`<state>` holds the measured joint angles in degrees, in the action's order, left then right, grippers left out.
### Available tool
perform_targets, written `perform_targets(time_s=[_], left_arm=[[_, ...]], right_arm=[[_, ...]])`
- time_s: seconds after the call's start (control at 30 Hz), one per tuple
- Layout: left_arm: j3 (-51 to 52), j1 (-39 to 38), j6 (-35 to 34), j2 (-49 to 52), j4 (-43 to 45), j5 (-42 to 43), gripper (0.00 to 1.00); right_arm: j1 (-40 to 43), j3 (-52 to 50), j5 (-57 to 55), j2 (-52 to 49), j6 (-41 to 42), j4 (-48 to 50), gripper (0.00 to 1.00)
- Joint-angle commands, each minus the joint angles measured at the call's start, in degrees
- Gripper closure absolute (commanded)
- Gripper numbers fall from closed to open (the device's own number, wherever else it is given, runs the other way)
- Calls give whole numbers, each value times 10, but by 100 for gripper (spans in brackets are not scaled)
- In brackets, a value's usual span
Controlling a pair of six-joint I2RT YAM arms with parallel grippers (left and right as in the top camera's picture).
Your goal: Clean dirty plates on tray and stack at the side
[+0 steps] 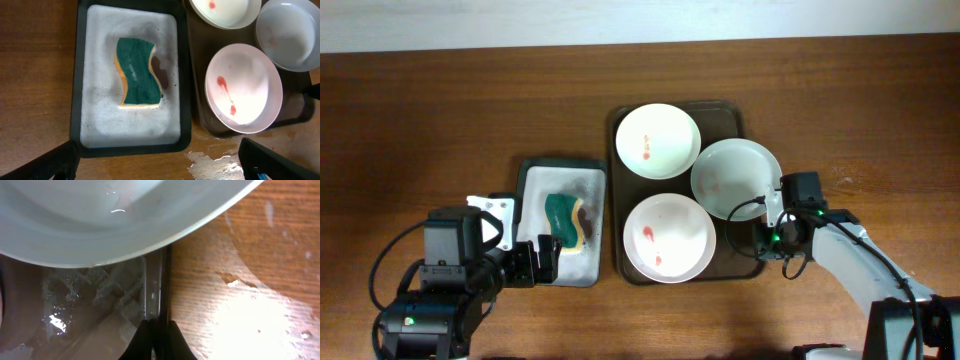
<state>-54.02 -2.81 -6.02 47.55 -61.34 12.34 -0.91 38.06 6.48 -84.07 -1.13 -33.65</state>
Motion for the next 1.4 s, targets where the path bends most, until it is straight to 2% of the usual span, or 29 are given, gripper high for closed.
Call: perform_targets(time_s=[0.0, 0.03, 0.07, 0.13, 0.2, 0.23, 0.27, 0.33, 0.37, 0.4, 0.43, 0.5, 0.53, 0.57, 0.63, 0.7, 0.73, 0.83, 0.87, 0.93, 1.0, 1.1, 1.17, 1.23, 1.33, 1.37], left_arm=[[-10, 1, 3, -3, 2, -3, 0], [-10, 1, 3, -3, 2, -3, 0], [-10, 1, 3, -3, 3, -3, 0], [-10, 1, 3, -3, 3, -4, 0], [-9, 1, 3, -3, 11, -4, 0], [-9, 1, 8, -3, 17, -4, 0], [-9, 1, 25, -3, 24, -4, 0], [-9, 1, 31, 1, 27, -7, 0], [-8, 1, 31, 10, 30, -27, 0], [-6, 1, 31, 25, 35, -43, 0], [-5, 1, 30, 48, 43, -47, 5], [-5, 1, -20, 118, 64, -62, 10], [-5, -3, -23, 148, 72, -62, 13], [-5, -9, -23, 192, 84, -70, 21], [-5, -26, -42, 279, 118, -77, 32], [-5, -49, -99, 365, 179, -90, 34], [-5, -57, -125, 401, 196, -119, 34], [-5, -70, -126, 478, 248, -132, 38], [-5, -77, -123, 507, 273, -131, 48], [-5, -85, -124, 539, 286, -130, 80], [-5, -84, -123, 550, 292, -132, 100], [-49, -84, -101, 527, 248, -132, 100], [-97, -84, -85, 508, 194, -132, 100], [-148, -84, -68, 485, 135, -127, 100], [-194, -89, -45, 441, 89, -47, 100], [-194, -97, -46, 424, 90, -7, 100]], right_arm=[[-3, -16, -98, -6, -14, -26, 96], [-3, -15, -98, -6, -14, -26, 96], [-3, -13, -94, -5, -11, -25, 85], [-3, -1, -65, 7, -19, -28, 83], [-3, 30, -23, 52, -23, -46, 76], [-3, 50, 5, 89, -30, -60, 67], [-3, 79, 33, 146, -29, -87, 50], [-3, 111, 59, 224, -29, -134, 3], [-3, 116, 116, 269, -19, -151, 1], [-3, 116, 158, 293, 2, -157, 1], [-3, 116, 222, 319, 28, -162, 1], [-3, 116, 309, 334, 77, -158, 1], [-3, 116, 332, 334, 83, -152, 1], [-3, 116, 343, 330, 87, -150, 1], [-3, 115, 343, 318, 111, -145, 1], [-12, 115, 342, 285, 110, -155, 2], [-28, 115, 332, 268, 110, -165, 7], [-97, 115, 245, 212, 111, -203, 16], [-135, 115, 188, 184, 111, -210, 20], [-174, 115, 140, 153, 111, -203, 24], [-191, 115, 111, 134, 111, -196, 24], [-189, 115, 94, 129, 119, -200, 27], [-189, 115, 34, 128, 177, -205, 28], [-189, 115, 28, 117, 182, -202, 28], [-189, 115, 29, 48, 182, -185, 33], [-189, 115, 39, 14, 182, -170, 39]])
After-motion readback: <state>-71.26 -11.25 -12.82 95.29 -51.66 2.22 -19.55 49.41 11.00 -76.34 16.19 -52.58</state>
